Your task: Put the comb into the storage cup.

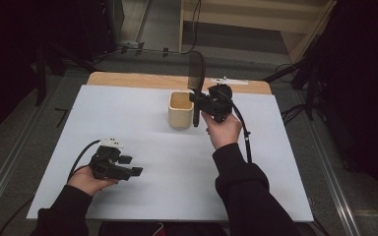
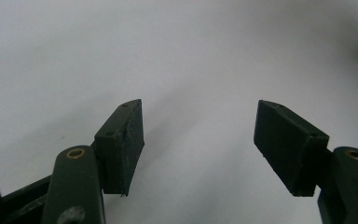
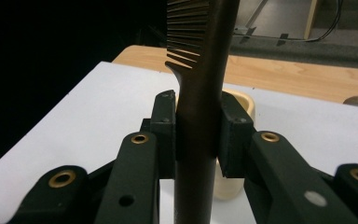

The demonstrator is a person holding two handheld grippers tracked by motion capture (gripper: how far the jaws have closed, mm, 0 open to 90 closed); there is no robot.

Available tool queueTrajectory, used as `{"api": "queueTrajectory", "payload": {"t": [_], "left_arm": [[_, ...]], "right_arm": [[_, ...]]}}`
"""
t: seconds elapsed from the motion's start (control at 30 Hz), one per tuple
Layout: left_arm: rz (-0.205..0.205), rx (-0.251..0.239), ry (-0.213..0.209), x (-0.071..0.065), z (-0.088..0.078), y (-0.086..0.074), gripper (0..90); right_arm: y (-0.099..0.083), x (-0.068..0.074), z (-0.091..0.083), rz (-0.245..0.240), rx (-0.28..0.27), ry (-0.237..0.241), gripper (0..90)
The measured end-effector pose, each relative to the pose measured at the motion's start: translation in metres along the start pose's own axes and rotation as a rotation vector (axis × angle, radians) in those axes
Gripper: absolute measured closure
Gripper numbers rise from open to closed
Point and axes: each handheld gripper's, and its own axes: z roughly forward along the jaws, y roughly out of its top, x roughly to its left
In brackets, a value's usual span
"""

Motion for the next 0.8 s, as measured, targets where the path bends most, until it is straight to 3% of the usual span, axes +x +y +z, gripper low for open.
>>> {"api": "queueTrajectory", "payload": {"t": [0.47,0.8], "left_arm": [[0.005,0.000,-0.009,0.003,-0.001,0.000,33.8],[0.017,0.005,-0.016,0.003,0.001,0.001,33.8]], "right_arm": [[0.014,0.005,0.008,-0.012,-0.009,-0.006,70.2],[0.025,-0.001,0.015,0.029,-0.030,-0.016,70.2]]}}
